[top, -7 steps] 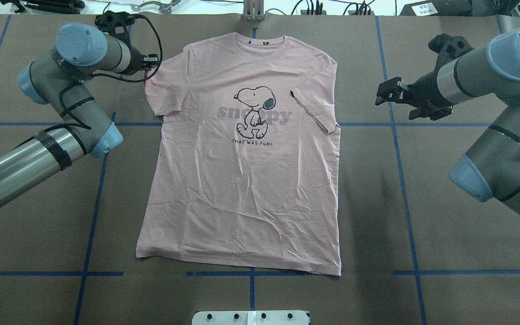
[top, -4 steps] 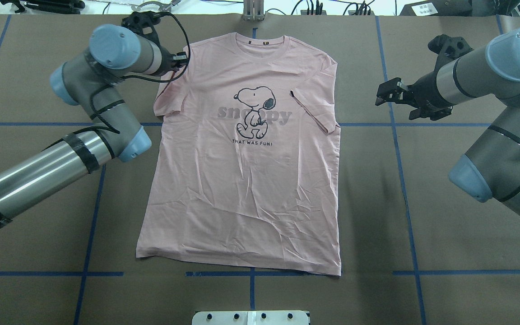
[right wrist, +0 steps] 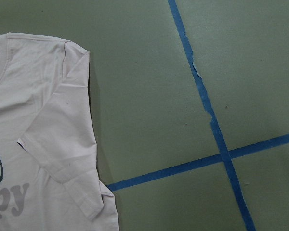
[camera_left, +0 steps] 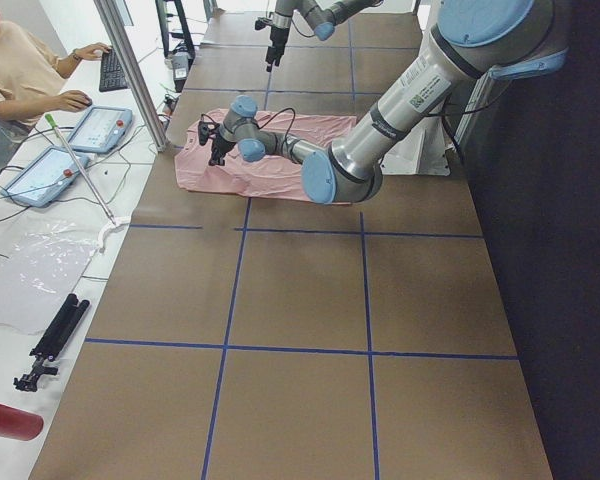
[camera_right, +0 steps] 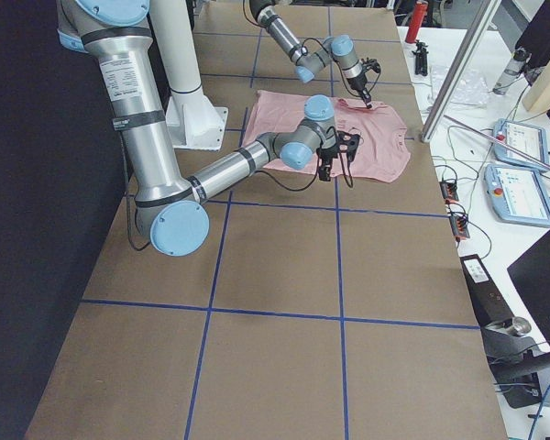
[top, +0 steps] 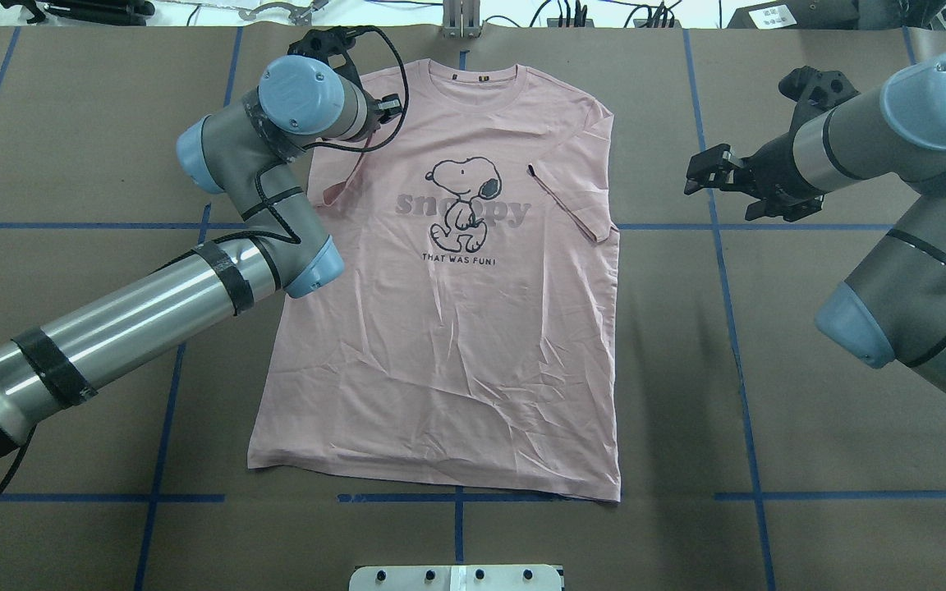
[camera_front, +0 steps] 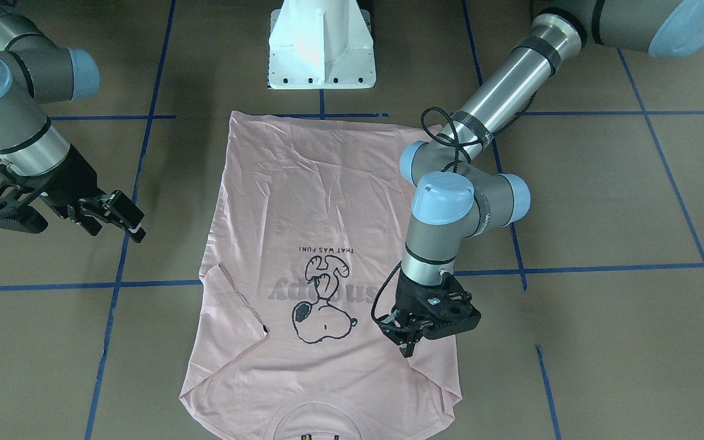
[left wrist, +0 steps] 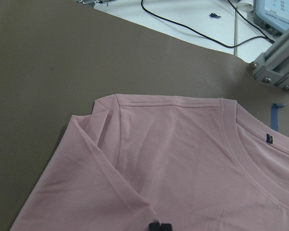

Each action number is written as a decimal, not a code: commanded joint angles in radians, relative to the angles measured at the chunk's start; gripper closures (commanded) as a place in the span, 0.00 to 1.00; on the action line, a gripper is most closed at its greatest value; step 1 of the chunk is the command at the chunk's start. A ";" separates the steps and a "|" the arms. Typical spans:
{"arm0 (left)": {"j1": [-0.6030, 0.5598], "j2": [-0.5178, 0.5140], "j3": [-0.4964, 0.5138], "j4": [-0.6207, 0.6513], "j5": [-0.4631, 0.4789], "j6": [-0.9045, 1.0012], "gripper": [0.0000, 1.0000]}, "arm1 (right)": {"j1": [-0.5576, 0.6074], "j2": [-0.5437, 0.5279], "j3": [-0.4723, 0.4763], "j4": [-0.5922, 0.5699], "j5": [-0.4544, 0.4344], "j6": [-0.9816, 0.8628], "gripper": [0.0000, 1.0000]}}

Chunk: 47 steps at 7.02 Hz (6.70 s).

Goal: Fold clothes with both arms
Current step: 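Move the left gripper over the shirt while the right gripper swings toward the hem, then bring both grippers down to the hem corners nearest the robot, then grasp the hem corners with both grippers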

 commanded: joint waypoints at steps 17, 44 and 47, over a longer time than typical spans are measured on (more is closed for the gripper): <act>0.090 0.429 -0.707 0.031 -0.200 -0.085 0.31 | -0.859 -0.024 0.300 -0.502 -0.650 0.854 0.25; 0.472 0.837 -1.095 0.420 -0.106 -0.419 0.41 | -0.719 -0.021 0.406 -0.505 -0.460 0.747 1.00; 0.471 0.837 -1.091 0.420 -0.108 -0.421 0.80 | -0.719 -0.020 0.404 -0.505 -0.460 0.747 1.00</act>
